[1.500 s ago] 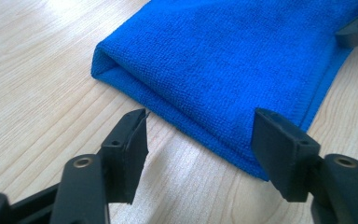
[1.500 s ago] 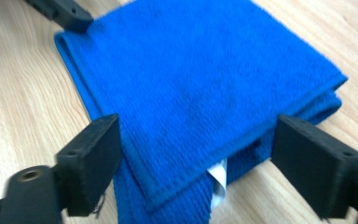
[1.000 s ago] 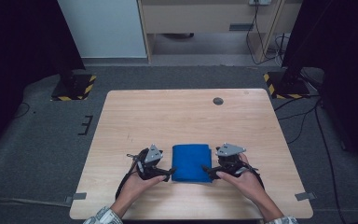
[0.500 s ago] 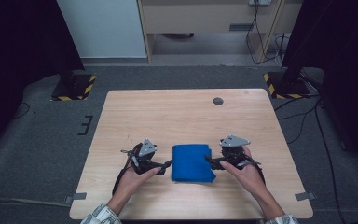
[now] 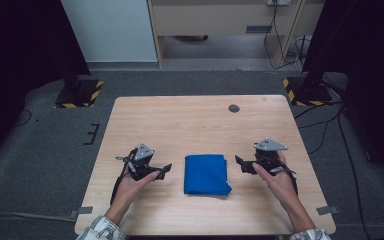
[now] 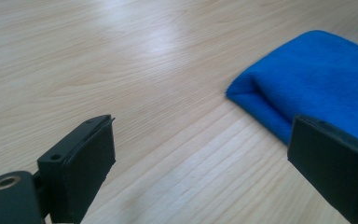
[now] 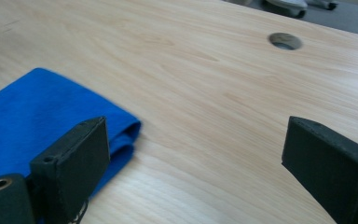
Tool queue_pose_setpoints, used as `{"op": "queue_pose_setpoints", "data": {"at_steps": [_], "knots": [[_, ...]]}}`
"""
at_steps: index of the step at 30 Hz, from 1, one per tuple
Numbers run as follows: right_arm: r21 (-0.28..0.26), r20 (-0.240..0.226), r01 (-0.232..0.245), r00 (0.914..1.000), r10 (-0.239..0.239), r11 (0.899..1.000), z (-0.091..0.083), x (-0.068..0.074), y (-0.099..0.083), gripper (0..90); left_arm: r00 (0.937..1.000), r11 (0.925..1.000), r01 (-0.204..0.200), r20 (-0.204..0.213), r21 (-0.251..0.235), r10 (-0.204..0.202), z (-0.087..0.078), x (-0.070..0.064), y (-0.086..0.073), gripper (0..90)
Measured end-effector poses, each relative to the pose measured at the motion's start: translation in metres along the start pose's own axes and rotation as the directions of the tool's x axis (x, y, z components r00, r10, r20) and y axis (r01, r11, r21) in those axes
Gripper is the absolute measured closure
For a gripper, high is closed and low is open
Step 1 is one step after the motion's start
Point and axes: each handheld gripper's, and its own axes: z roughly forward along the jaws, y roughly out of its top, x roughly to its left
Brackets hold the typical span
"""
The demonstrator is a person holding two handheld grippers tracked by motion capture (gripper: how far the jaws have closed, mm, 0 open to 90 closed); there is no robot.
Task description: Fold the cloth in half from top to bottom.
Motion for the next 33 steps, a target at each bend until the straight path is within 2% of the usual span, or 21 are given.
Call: {"op": "queue_pose_setpoints", "data": {"at_steps": [4, 8, 10, 15, 18, 23, 27, 33], "knots": [[-0.001, 0.030, -0.033, 0.9990, 0.033, 0.999, -0.003, -0.016, -0.004, 7.9, 0.9997, 0.9998, 0.021, -0.014, 0.004, -0.021, -0.002, 0.010, -0.003, 7.1], [0.006, 0.051, -0.066, 0.9965, 0.066, 0.998, -0.007, -0.029, -0.009, 8.0, 0.9992, 0.9995, 0.017, -0.035, 0.025, -0.016, -0.004, 0.017, -0.006, 7.0], [0.013, 0.060, -0.074, 0.9955, 0.073, 0.997, -0.008, -0.034, -0.012, 8.1, 0.9988, 0.9989, 0.029, -0.040, 0.037, -0.028, -0.004, 0.021, -0.009, 6.9], [0.089, 0.051, -0.104, 0.9937, 0.099, 0.991, -0.005, -0.044, -0.022, 8.4, 0.9977, 0.9962, 0.033, -0.062, 0.080, -0.028, -0.003, 0.030, -0.016, 6.7], [0.109, 0.073, -0.119, 0.9911, 0.112, 0.987, -0.001, -0.051, -0.027, 8.4, 0.9961, 0.9939, 0.047, -0.078, 0.099, -0.040, -0.001, 0.036, -0.019, 6.3], [0.111, 0.131, -0.176, 0.9782, 0.162, 0.978, 0.002, -0.068, -0.032, 8.7, 0.9922, 0.9909, 0.070, -0.111, 0.115, -0.058, 0.002, 0.044, -0.023, 6.3], [0.126, 0.169, -0.206, 0.9684, 0.183, 0.970, 0.006, -0.078, -0.038, 9.4, 0.9903, 0.9880, 0.070, -0.129, 0.138, -0.052, 0.006, 0.046, -0.025, 6.3], [0.162, 0.194, -0.221, 0.9628, 0.188, 0.962, 0.015, -0.082, -0.043, 8.1, 0.9862, 0.9850, 0.077, -0.157, 0.155, -0.052, 0.010, 0.050, -0.029, 6.2]]}}
